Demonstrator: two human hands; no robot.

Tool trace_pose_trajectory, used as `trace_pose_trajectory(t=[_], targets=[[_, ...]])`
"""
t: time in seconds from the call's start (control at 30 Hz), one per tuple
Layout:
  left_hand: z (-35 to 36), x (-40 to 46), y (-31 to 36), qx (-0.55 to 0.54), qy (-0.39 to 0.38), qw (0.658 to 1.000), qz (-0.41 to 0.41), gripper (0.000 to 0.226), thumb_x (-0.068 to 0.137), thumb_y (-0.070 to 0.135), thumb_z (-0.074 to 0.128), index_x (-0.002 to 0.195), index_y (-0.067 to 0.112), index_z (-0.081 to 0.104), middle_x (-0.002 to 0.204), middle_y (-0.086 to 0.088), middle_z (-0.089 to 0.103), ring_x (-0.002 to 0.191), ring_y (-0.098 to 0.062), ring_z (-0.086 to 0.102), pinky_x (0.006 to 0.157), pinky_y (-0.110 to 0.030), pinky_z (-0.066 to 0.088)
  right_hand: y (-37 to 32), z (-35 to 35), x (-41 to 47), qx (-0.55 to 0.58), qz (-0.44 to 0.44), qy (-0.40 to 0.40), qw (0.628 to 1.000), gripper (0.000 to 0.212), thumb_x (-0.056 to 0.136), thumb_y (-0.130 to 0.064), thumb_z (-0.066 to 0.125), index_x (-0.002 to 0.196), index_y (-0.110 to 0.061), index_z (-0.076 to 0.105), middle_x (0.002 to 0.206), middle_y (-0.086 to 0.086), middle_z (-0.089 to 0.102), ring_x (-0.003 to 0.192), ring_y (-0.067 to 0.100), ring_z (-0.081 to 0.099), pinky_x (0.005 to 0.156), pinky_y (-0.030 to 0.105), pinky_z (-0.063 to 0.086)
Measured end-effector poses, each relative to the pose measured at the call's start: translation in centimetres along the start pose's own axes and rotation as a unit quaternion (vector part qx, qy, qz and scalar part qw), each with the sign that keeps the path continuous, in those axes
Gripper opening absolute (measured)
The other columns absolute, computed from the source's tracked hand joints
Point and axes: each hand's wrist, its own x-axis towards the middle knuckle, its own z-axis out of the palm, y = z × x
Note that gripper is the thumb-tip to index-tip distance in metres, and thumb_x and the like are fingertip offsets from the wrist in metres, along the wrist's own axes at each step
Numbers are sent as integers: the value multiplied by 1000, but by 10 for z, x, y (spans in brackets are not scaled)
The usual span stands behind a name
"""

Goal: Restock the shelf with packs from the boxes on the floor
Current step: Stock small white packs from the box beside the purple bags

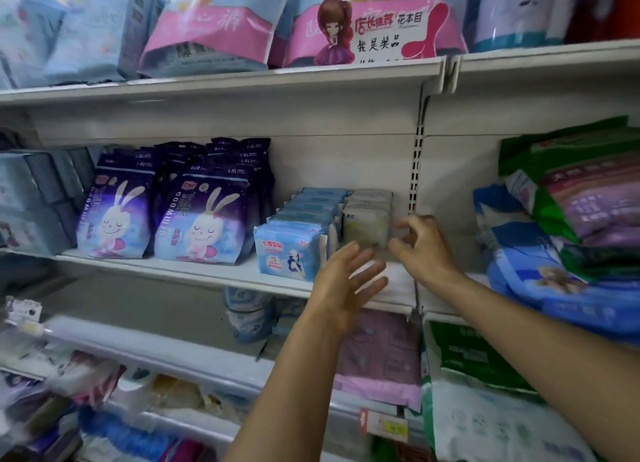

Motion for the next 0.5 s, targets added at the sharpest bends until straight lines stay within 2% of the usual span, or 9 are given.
trace_pose_trajectory(t=[0.1,0.23,0.3,0.4,0.5], targets=[[-12,-37,-8,-36,22,999,10,33,102,19,49,132,8,54,114,-10,67,94,-25,68,76,-36,57,-9,-9,-35,35,-16,12,999,19,86,-13,65,105,-16,65,114,5,53,91,18,58,86,37,50],[-23,-93,-30,-32,35,999,15,23,101,22,50,122,15,58,104,-6,70,86,-20,69,70,-32,57,-23,-24,-94,68,-27,7,997,14,87,-8,64,99,-17,66,108,0,55,75,4,55,71,13,43],[-28,-117,-42,-31,34,999,6,20,101,22,49,117,15,59,101,-5,70,82,-18,69,67,-30,56,-26,-31,-126,86,-32,6,996,16,86,-4,63,94,-18,66,104,1,58,71,1,55,68,6,40],[-33,-147,-66,-24,50,998,-18,19,102,22,47,116,16,58,98,-4,69,81,-17,67,68,-28,55,-24,-45,-173,101,-33,-16,994,17,85,1,62,93,-13,68,99,5,63,72,2,56,69,8,43],[-31,-169,-96,-30,56,996,-64,22,102,21,47,121,15,57,97,-3,69,83,-17,66,70,-30,53,-15,-65,-217,100,3,-45,994,17,86,0,62,91,-15,68,88,-3,64,73,11,57,66,21,48]])
